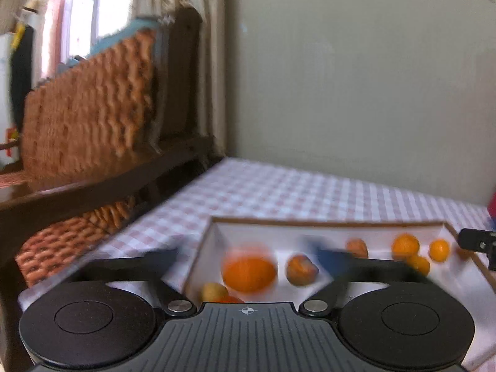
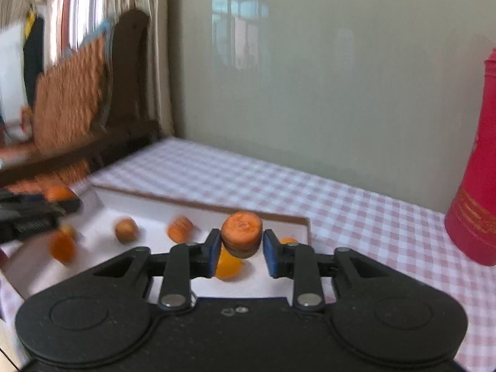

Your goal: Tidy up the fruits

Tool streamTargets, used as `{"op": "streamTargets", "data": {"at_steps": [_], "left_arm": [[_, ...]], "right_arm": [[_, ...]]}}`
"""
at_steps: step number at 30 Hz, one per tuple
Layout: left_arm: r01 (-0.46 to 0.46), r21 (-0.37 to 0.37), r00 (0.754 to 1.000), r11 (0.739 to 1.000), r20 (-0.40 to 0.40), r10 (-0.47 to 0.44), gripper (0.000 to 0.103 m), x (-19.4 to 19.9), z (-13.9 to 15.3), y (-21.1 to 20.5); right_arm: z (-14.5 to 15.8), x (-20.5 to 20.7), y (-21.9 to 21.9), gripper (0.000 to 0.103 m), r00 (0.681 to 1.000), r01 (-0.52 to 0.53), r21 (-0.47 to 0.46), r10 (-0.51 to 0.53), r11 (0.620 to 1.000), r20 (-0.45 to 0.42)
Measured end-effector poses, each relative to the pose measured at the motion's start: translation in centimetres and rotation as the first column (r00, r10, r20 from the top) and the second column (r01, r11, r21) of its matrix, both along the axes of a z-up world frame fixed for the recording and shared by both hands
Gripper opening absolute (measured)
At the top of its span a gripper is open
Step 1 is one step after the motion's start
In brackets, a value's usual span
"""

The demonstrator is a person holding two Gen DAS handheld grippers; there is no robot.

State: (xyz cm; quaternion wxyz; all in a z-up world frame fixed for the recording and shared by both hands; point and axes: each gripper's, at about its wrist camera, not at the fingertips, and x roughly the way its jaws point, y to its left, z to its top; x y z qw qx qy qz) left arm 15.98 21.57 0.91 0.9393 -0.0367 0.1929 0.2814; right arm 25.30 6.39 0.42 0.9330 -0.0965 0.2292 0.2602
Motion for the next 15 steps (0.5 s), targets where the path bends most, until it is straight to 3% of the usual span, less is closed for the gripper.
{"op": "streamTargets", "data": {"at_steps": [1,2,15], "left_arm": [[0.002,0.019,1.000,1.000,0.021,-0.003,0.103,-0.30,0.28,-0.12],[-0.004,0.028,1.000,1.000,0.031,0.003,0.103,-0.48,0.48,-0.16],[0.019,0.014,1.000,1.000,0.008,-0.019,0.103,-0.36,-0.02,-0.17]], "right_arm": [[0.08,-0.30,-0.43,0.086,0.998,0.033,0.031,-0.035,0.999,0.049],[0.09,-0.70,-1.11,0.097,0.993,0.040,0.089,-0.050,0.995,0.110],[-0.56,-0.26,-1.16,0.097,0.999,0.022,0.089,-0.025,0.996,0.042]]}}
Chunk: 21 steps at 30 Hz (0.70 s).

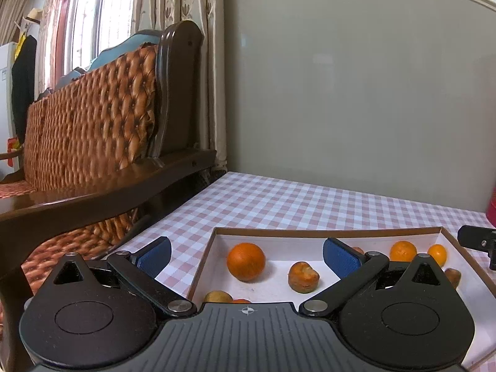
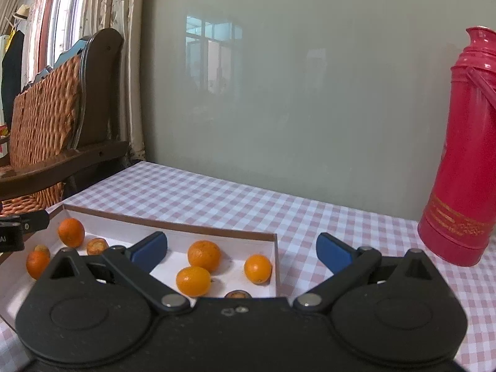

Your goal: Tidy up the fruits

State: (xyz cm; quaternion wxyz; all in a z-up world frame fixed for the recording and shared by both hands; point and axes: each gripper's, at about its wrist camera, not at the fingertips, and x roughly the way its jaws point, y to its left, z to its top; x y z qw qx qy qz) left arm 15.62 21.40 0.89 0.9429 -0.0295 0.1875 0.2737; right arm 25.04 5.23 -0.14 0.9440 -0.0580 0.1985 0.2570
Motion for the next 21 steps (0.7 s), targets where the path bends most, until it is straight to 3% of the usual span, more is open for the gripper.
{"op": "streamTargets", "data": {"at_steps": [13,17,21], "left_arm": [[0.001,-0.001,1.000,1.000,-0.011,-0.001,0.103,-0.2,-0.2,-0.3],[0.005,0.008,1.000,1.000,-0.015,-0.005,0.103,-1.3,0.5,-1.1],[0.031,0.028,1.000,0.999,0.003,-0.031,0.103,-4.0,2.1,-2.4]], "right_arm": [[0.0,0.1,-0.2,0.097,1.000,0.006,0.000,-0.006,1.000,-0.017],[0.6,-0.3,-0.6,0.097,0.999,0.008,-0.009,-0.008,1.000,-0.052],[2.3,-2.1,-1.7,0.097,1.000,-0.005,-0.021,0.005,1.000,-0.026]]}}
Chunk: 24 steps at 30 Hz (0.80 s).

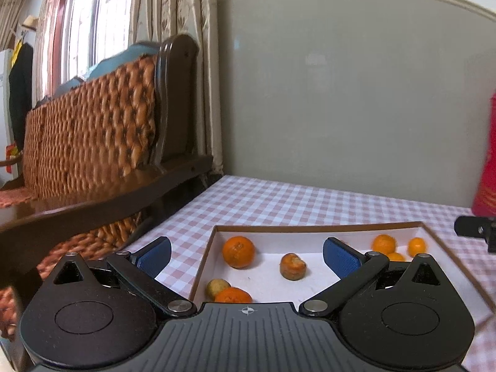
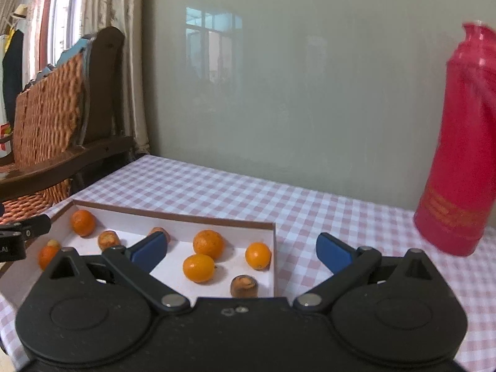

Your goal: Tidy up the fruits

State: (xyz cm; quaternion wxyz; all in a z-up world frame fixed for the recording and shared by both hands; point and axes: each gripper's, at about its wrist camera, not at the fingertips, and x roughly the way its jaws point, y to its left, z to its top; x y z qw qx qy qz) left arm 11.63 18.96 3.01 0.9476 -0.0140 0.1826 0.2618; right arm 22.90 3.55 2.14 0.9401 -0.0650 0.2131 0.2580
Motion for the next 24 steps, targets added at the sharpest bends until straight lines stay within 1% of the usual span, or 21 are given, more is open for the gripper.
{"op": "streamTargets", "data": {"at_steps": [2,4,6,8,10,13,15,18,20,22,24], "left_arm": [[0.014,0.020,1.000,1.000,-0.002,-0.014,0.103,-1.5,0.5,-1.0],[0.024,0.035,1.000,0.999,-0.007,-0.024,0.103,-3.0,0.8,-2.3],[0.026,0.038,1.000,0.999,-0.003,-0.026,0.103,-4.4,1.1,-3.4],[0.014,0.036,1.000,0.999,0.020,-0.014,0.103,-5.6,1.5,-4.4],[0.025,0.031,0.999,0.999,0.042,-0.026,0.103,-6.9,1.8,-5.5],[0.043,0.048,0.997,0.998,0.064,-0.046,0.103,-8.7,2.3,-7.0],[0.055,0.046,0.996,0.997,0.064,-0.058,0.103,-9.6,2.5,-7.8],[0.071,0.069,0.995,0.995,0.068,-0.075,0.103,-10.7,2.6,-8.8],[0.091,0.064,0.994,0.994,0.057,-0.095,0.103,-11.2,2.7,-9.1],[0.101,0.064,0.992,0.993,0.065,-0.105,0.103,-12.0,2.7,-9.6],[0.114,0.073,0.992,0.991,0.051,-0.118,0.103,-12.4,2.4,-10.1]], "right_arm": [[1.2,-1.4,-1.0,0.097,1.000,-0.007,0.010,0.007,1.000,0.005],[2.2,-3.3,-2.4,0.097,0.999,-0.016,0.010,0.016,1.000,0.028],[2.7,-4.9,-3.8,0.097,0.999,-0.015,-0.001,0.015,1.000,0.042],[3.0,-6.8,-5.7,0.097,0.999,-0.006,0.002,0.006,1.000,0.049],[3.1,-8.1,-7.1,0.097,0.999,0.010,-0.003,-0.010,1.000,0.048],[3.1,-10.1,-9.4,0.097,0.998,0.033,-0.020,-0.031,0.999,0.054],[3.1,-11.3,-10.8,0.097,0.997,0.049,-0.027,-0.048,0.998,0.066],[2.8,-12.3,-12.9,0.097,0.996,0.066,0.004,-0.066,0.998,0.053],[2.5,-12.9,-13.7,0.097,0.996,0.082,0.001,-0.082,0.997,0.036],[2.4,-13.8,-14.2,0.097,0.995,0.094,-0.004,-0.094,0.996,0.045],[2.3,-14.7,-14.6,0.097,0.994,0.095,0.007,-0.096,0.995,0.048]]}}
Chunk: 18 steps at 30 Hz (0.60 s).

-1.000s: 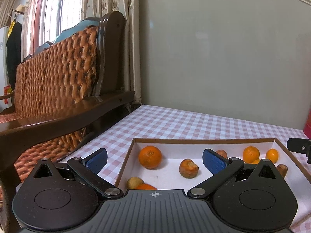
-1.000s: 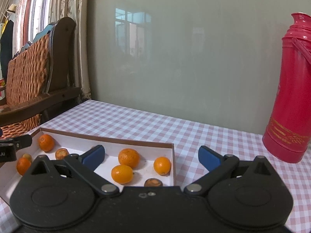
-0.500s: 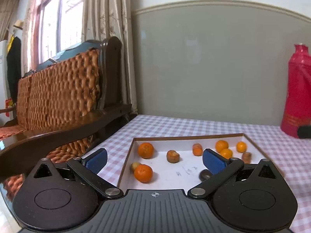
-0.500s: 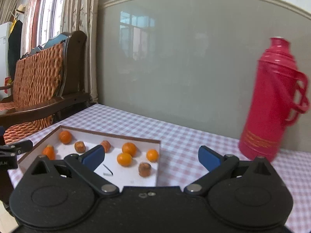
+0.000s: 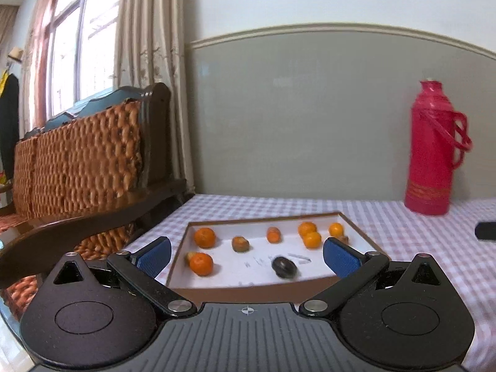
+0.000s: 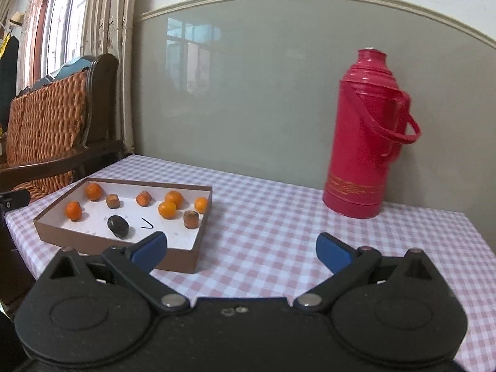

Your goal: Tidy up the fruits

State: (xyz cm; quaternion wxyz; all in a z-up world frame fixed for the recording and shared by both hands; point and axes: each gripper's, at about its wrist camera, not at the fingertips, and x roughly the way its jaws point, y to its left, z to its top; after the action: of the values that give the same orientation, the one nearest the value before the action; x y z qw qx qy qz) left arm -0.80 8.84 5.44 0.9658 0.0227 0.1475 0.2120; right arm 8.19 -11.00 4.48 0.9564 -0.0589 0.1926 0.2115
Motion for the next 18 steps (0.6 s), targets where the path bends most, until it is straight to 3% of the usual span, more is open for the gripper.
{"op": "streamTargets", "data": {"at_steps": [11,18], "left_arm": [[-0.017,-0.078,0.998,0.997,0.060,0.022,0.103,-1.8,-1.8,0.7],[-0.002,-0.058,0.998,0.998,0.066,0.005,0.103,-2.0,-1.9,0.6]], "right_arm": [[-1.1,-1.3,-0.1,0.097,0.997,0.074,-0.007,-0.074,0.997,0.018],[-1.3,-1.2,0.0,0.097,0.997,0.071,0.007,-0.071,0.997,0.005]]}}
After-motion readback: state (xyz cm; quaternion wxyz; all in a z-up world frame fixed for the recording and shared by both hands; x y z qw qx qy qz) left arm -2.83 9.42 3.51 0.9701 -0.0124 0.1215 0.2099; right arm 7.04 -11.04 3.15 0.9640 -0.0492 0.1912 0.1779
